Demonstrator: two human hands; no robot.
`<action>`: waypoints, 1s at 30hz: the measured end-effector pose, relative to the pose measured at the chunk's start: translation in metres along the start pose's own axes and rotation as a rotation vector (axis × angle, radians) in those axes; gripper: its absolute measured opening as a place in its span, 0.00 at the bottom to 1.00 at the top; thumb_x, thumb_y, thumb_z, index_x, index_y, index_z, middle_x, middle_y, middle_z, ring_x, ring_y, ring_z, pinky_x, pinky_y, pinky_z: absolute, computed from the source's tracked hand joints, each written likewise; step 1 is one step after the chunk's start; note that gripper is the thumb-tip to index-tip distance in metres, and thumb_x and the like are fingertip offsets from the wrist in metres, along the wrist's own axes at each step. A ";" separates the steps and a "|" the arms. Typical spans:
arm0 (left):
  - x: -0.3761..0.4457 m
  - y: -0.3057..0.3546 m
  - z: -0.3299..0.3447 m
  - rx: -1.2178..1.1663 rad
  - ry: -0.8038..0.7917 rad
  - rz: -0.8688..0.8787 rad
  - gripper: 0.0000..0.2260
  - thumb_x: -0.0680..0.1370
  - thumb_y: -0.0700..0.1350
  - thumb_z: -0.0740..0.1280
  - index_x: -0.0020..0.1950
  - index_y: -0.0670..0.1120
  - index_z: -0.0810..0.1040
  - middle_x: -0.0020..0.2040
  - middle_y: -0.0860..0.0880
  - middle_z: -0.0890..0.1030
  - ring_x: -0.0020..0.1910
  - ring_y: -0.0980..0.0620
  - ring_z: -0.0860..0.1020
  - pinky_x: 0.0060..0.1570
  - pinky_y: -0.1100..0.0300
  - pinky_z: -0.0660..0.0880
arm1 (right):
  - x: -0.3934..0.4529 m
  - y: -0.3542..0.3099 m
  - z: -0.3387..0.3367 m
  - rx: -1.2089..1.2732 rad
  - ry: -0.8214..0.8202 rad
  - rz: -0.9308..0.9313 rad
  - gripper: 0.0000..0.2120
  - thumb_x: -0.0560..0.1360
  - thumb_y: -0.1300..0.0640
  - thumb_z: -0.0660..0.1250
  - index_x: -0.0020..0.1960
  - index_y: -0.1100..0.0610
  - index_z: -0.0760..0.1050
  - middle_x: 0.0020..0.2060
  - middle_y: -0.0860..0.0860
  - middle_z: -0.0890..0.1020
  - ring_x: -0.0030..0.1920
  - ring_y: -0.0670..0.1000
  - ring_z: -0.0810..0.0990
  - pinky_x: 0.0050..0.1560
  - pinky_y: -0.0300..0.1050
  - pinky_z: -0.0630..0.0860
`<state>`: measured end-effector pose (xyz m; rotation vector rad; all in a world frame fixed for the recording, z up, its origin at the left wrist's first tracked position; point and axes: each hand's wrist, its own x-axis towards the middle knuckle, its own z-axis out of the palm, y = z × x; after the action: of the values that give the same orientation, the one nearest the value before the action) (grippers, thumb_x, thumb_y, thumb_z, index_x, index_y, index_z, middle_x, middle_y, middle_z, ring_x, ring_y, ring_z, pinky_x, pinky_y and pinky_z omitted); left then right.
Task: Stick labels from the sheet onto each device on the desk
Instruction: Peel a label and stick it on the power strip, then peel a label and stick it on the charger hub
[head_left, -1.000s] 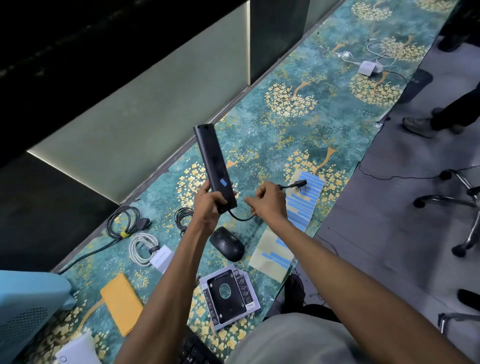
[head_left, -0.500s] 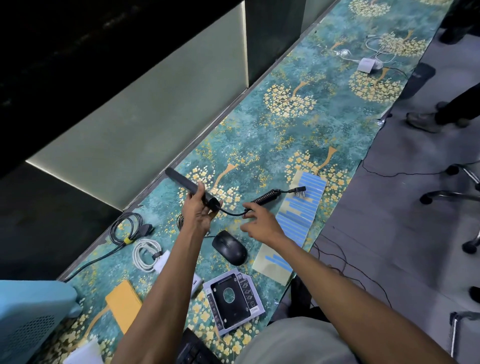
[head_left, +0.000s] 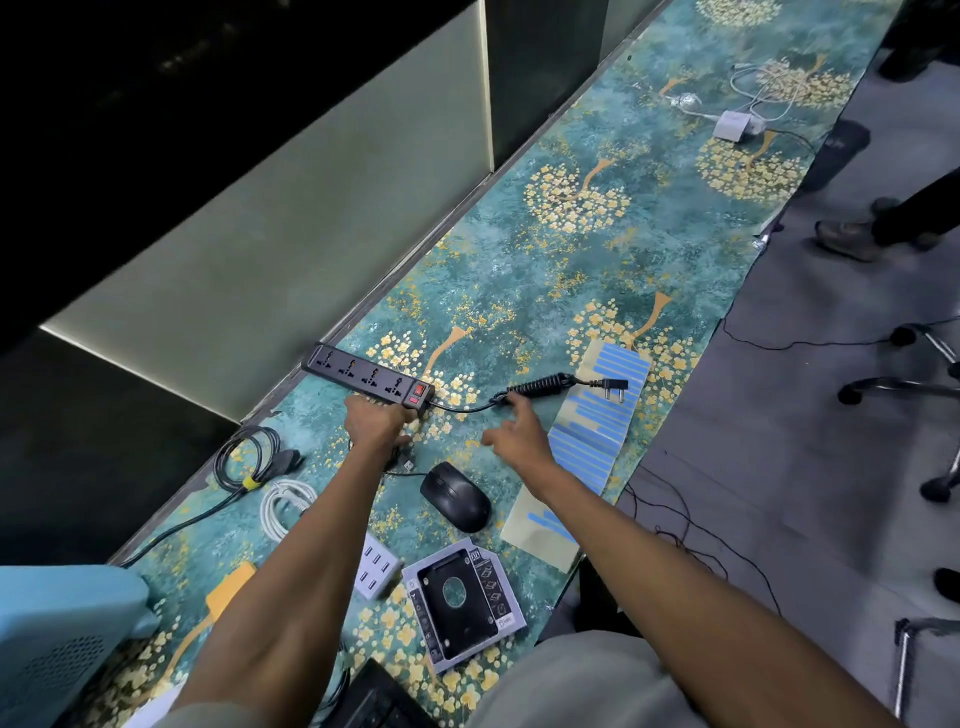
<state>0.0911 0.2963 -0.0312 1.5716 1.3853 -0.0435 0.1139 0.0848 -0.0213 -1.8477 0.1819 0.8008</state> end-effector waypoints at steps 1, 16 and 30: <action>-0.003 -0.001 0.002 0.045 0.016 0.025 0.33 0.64 0.35 0.82 0.62 0.39 0.67 0.59 0.38 0.75 0.44 0.41 0.81 0.31 0.47 0.83 | 0.003 -0.002 -0.001 0.098 0.062 0.032 0.41 0.74 0.64 0.71 0.80 0.50 0.56 0.76 0.56 0.65 0.63 0.58 0.76 0.62 0.61 0.79; -0.091 -0.028 0.062 0.361 -0.251 0.632 0.08 0.70 0.41 0.75 0.48 0.42 0.84 0.40 0.46 0.85 0.39 0.50 0.83 0.42 0.58 0.80 | 0.028 -0.007 -0.043 -0.265 0.136 -0.221 0.18 0.76 0.64 0.66 0.65 0.56 0.78 0.67 0.57 0.77 0.61 0.57 0.79 0.50 0.50 0.76; -0.127 -0.040 0.130 0.630 -0.371 0.541 0.25 0.73 0.49 0.76 0.61 0.41 0.67 0.54 0.38 0.75 0.49 0.38 0.76 0.39 0.51 0.68 | -0.011 0.058 -0.110 -0.127 0.529 0.113 0.23 0.74 0.55 0.72 0.65 0.57 0.67 0.59 0.58 0.77 0.56 0.62 0.76 0.49 0.54 0.75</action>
<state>0.0890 0.1109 -0.0460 2.2758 0.6442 -0.4552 0.1264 -0.0386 -0.0357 -2.1552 0.5854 0.3878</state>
